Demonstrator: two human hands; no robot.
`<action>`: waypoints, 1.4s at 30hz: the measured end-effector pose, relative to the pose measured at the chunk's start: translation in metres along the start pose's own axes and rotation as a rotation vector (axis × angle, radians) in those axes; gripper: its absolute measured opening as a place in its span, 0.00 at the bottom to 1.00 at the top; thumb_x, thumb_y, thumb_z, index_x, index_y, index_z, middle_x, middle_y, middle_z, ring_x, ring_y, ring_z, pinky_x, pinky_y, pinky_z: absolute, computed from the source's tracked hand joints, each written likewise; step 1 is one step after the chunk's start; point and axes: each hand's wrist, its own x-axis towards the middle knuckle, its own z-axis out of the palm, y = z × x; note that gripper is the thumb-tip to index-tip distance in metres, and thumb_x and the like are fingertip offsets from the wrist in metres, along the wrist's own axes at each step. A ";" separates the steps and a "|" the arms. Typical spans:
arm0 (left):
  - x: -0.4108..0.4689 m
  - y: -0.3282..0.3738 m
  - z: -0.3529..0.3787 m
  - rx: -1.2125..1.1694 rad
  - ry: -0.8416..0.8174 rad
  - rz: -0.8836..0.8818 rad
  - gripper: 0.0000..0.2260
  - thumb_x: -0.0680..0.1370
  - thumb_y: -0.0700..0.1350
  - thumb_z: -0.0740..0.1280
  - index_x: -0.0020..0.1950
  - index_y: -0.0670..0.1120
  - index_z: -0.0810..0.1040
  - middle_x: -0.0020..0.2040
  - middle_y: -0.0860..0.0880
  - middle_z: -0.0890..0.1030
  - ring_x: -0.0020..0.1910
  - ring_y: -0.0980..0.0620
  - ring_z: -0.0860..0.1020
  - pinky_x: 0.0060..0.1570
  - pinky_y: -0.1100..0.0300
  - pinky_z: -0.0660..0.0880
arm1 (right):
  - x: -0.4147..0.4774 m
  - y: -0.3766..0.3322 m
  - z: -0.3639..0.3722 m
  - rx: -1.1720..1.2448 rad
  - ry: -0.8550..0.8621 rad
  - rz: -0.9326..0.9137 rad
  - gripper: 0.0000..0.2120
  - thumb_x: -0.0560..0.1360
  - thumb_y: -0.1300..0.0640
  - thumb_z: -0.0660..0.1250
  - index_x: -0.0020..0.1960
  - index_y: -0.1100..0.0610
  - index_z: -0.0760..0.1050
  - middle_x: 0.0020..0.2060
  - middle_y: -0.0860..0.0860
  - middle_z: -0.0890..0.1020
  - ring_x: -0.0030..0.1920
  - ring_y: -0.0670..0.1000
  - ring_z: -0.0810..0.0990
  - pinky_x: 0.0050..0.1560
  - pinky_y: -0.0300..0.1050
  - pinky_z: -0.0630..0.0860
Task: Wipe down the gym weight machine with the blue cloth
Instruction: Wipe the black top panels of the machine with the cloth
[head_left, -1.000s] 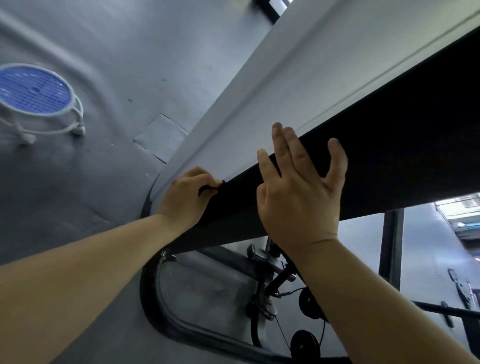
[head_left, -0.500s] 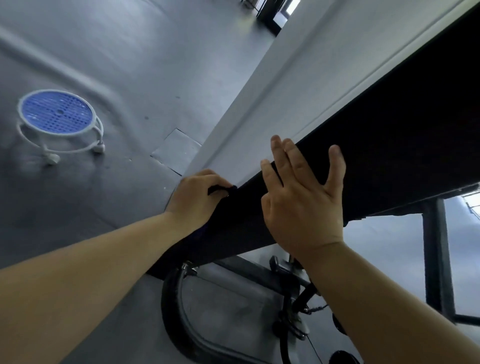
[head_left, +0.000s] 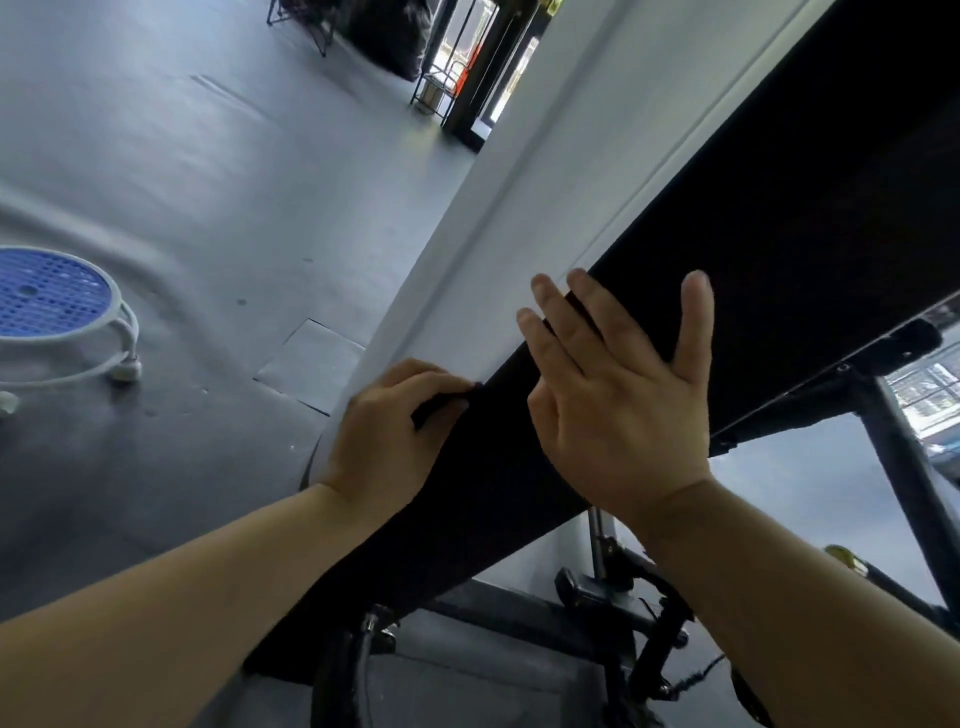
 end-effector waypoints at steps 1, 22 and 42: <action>0.006 0.003 0.002 -0.039 0.029 0.055 0.07 0.76 0.38 0.71 0.53 0.44 0.85 0.48 0.55 0.79 0.46 0.59 0.78 0.50 0.70 0.74 | 0.000 -0.002 0.004 -0.006 0.061 0.022 0.18 0.79 0.56 0.56 0.61 0.55 0.82 0.64 0.49 0.79 0.68 0.50 0.74 0.76 0.59 0.39; -0.104 -0.145 0.029 -0.024 0.053 0.158 0.11 0.78 0.46 0.65 0.53 0.44 0.84 0.49 0.56 0.78 0.45 0.58 0.78 0.52 0.73 0.73 | -0.039 -0.089 0.058 -0.145 0.072 0.098 0.23 0.80 0.53 0.50 0.64 0.54 0.80 0.66 0.49 0.78 0.71 0.52 0.71 0.73 0.63 0.40; -0.131 -0.182 0.032 -0.078 0.078 0.100 0.10 0.77 0.46 0.67 0.51 0.43 0.86 0.48 0.50 0.82 0.45 0.57 0.80 0.49 0.66 0.77 | -0.070 -0.160 0.085 -0.247 -0.240 -0.038 0.27 0.80 0.52 0.46 0.73 0.61 0.69 0.74 0.61 0.65 0.76 0.58 0.61 0.75 0.58 0.45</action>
